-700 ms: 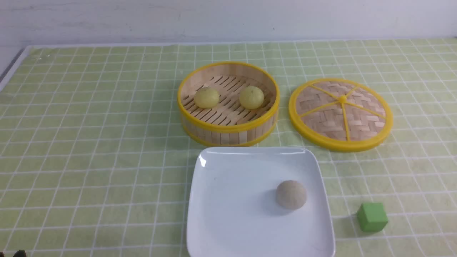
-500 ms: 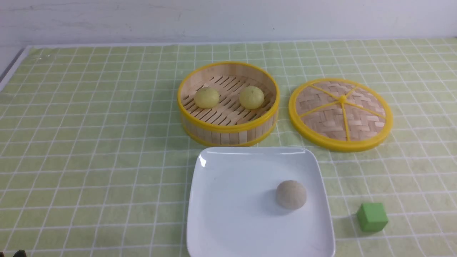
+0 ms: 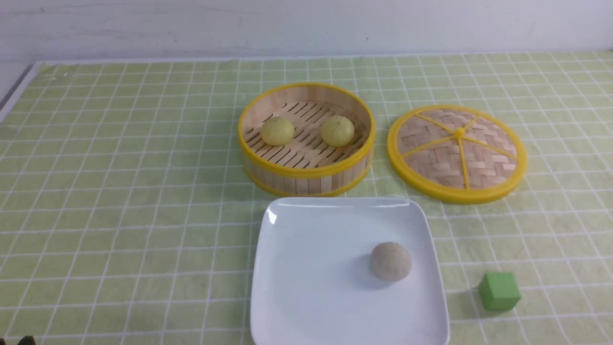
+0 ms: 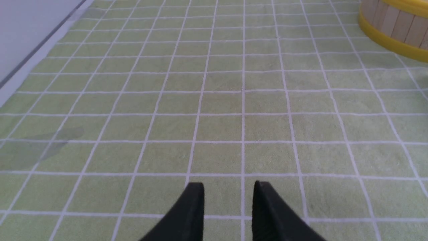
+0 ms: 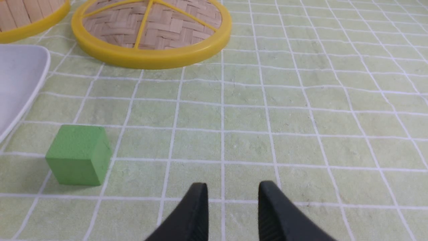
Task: Put the steamed buns into the plate on the green tablecloth.
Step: 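Reach toward a bun in the bamboo steamer with the right gripper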
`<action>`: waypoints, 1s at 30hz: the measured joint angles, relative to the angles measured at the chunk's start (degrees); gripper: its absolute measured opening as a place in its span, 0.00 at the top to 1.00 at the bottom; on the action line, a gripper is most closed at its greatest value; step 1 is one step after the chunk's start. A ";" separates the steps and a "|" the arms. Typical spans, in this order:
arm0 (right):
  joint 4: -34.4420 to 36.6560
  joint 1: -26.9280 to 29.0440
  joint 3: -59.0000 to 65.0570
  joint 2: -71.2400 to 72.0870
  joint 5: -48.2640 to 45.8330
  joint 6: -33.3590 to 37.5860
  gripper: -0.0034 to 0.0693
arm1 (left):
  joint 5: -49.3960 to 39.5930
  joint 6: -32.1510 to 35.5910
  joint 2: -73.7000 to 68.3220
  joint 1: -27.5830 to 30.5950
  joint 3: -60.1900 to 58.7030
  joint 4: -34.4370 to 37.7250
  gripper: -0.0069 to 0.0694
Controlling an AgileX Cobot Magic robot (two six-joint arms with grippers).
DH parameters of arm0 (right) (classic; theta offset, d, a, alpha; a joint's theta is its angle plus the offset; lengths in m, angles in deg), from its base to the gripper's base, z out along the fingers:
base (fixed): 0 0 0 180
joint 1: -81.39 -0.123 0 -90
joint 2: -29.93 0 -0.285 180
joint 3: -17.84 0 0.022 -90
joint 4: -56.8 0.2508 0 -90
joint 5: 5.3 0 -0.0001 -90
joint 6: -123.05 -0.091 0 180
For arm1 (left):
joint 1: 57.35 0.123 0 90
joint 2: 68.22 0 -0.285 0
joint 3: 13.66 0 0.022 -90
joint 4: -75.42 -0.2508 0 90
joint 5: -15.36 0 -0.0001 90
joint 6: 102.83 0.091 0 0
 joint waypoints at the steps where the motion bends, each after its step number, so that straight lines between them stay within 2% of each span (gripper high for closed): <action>1: 0.00 0.00 0.00 0.00 0.00 0.00 0.62 | 0.00 0.00 0.00 0.00 0.00 0.00 0.60; 27: 0.05 0.00 0.00 0.00 0.43 0.00 0.62 | 0.00 -0.10 0.00 0.00 0.00 0.00 0.60; 29: 0.66 0.00 0.00 0.00 0.65 -0.43 0.62 | 0.00 -1.11 0.00 0.00 0.00 0.53 0.60; 30: 3.62 0.00 0.06 0.00 1.20 -2.47 0.62 | 0.21 -4.86 0.00 0.00 0.00 4.35 0.60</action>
